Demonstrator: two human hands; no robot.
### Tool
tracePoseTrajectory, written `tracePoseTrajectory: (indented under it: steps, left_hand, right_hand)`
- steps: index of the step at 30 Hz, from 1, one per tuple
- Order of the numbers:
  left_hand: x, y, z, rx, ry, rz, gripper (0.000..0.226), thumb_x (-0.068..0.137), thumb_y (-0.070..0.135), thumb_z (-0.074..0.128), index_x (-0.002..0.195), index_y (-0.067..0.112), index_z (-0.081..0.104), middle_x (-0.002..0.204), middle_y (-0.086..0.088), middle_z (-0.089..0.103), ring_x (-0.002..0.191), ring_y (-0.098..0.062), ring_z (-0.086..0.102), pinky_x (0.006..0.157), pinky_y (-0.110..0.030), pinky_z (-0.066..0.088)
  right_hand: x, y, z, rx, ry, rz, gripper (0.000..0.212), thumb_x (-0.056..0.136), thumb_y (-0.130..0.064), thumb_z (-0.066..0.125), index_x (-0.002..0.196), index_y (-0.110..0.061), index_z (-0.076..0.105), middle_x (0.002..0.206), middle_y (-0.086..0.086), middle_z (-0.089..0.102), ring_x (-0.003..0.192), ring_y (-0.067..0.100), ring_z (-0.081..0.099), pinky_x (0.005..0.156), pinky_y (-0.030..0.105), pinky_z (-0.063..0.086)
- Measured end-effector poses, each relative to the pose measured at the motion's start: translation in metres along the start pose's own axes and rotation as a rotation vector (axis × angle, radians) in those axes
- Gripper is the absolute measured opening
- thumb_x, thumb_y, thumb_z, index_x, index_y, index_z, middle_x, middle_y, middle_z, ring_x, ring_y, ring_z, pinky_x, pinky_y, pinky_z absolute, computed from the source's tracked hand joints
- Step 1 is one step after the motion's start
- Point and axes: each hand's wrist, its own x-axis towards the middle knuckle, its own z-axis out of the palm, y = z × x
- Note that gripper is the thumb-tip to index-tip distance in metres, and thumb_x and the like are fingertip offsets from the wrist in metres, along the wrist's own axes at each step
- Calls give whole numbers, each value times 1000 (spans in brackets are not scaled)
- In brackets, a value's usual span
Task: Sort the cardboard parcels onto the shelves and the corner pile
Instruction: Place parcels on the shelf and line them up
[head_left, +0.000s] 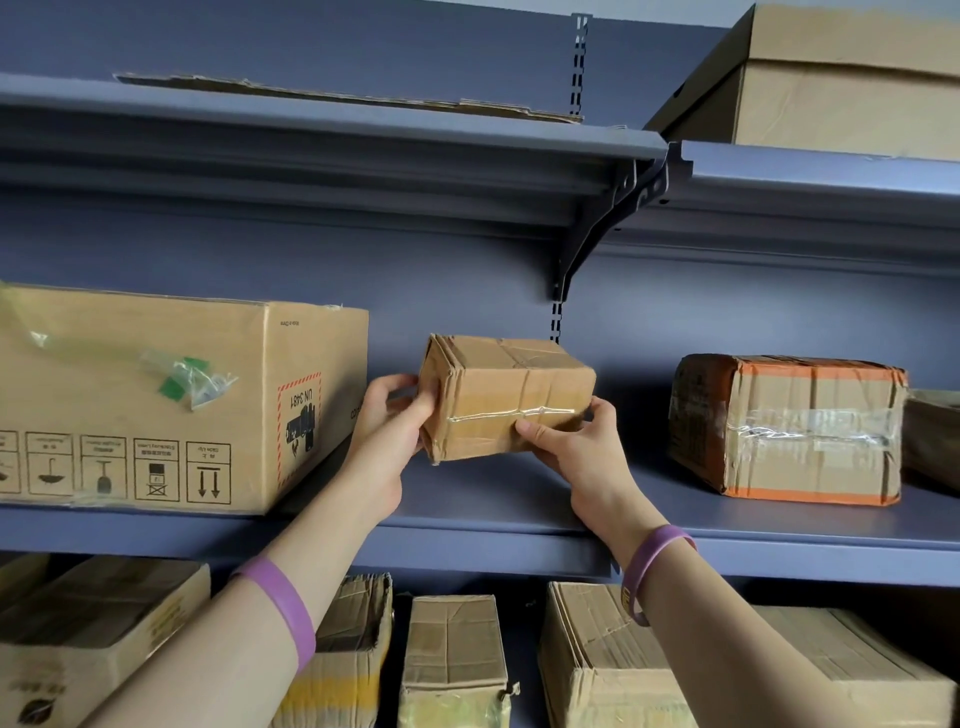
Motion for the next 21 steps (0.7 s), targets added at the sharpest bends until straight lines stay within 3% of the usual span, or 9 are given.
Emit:
tracePoseTrajectory:
  steps: [2, 4, 7, 10, 13, 15, 18, 21]
  left_hand:
    - [1, 0, -1, 79, 24, 37, 18, 94, 37, 64, 110, 29, 61, 117, -5, 66, 99, -16, 64, 92, -38, 53]
    - [0, 1, 1, 123, 33, 48, 25, 98, 43, 57, 115, 26, 63, 115, -4, 68, 90, -11, 61, 80, -29, 47]
    - [-2, 7, 5, 116, 21, -71, 52, 97, 64, 38, 120, 25, 65, 109, 6, 70, 99, -11, 61, 89, -32, 32]
    - [-2, 6, 6, 124, -24, -85, 54, 89, 72, 44, 117, 31, 64, 112, 9, 69, 106, -10, 61, 89, -31, 37]
    - [-2, 4, 3, 116, -14, -62, 35, 84, 56, 67, 109, 33, 62, 112, 10, 67, 97, -5, 58, 76, -25, 39]
    - [0, 2, 1, 100, -13, -46, 30, 82, 48, 68, 106, 30, 65, 115, -1, 68, 93, -14, 58, 75, -26, 40]
    - [1, 1, 1, 103, -6, -34, 19, 91, 32, 63, 108, 24, 66, 110, -3, 67, 93, -16, 55, 71, -23, 38]
    - [1, -1, 0, 120, -34, 1, 20, 91, 22, 62, 110, 26, 67, 108, 6, 69, 100, -12, 59, 76, -22, 40]
  right_hand:
    - [-1, 0, 0, -32, -8, 1, 69, 71, -5, 86, 122, -15, 41, 114, 5, 58, 106, 21, 62, 82, 34, 57]
    - [0, 0, 0, -46, -16, -1, 65, 70, -5, 86, 117, -15, 43, 111, 4, 60, 102, 20, 63, 77, 31, 56]
    - [2, 2, 3, -136, -42, -26, 74, 57, -19, 94, 116, -14, 50, 112, 8, 66, 102, 24, 67, 74, 33, 56]
    - [0, 3, 4, -217, -83, -63, 83, 46, -30, 95, 115, -12, 53, 109, 8, 70, 102, 25, 68, 80, 35, 56]
    - [-4, -2, 5, -194, -108, -92, 64, 64, -18, 92, 109, -16, 46, 108, 1, 66, 98, 11, 66, 84, 25, 53]
    - [-10, -7, 8, -153, -124, -102, 61, 69, -31, 85, 112, -18, 44, 110, -2, 65, 98, 5, 64, 85, 19, 48]
    - [-15, -12, 9, -123, -118, -78, 56, 81, -53, 67, 121, -19, 47, 114, -7, 63, 104, 1, 59, 91, 20, 41]
    - [-12, -10, 7, -138, -74, -95, 42, 91, -49, 60, 121, -21, 50, 108, -11, 61, 99, -3, 56, 84, 17, 39]
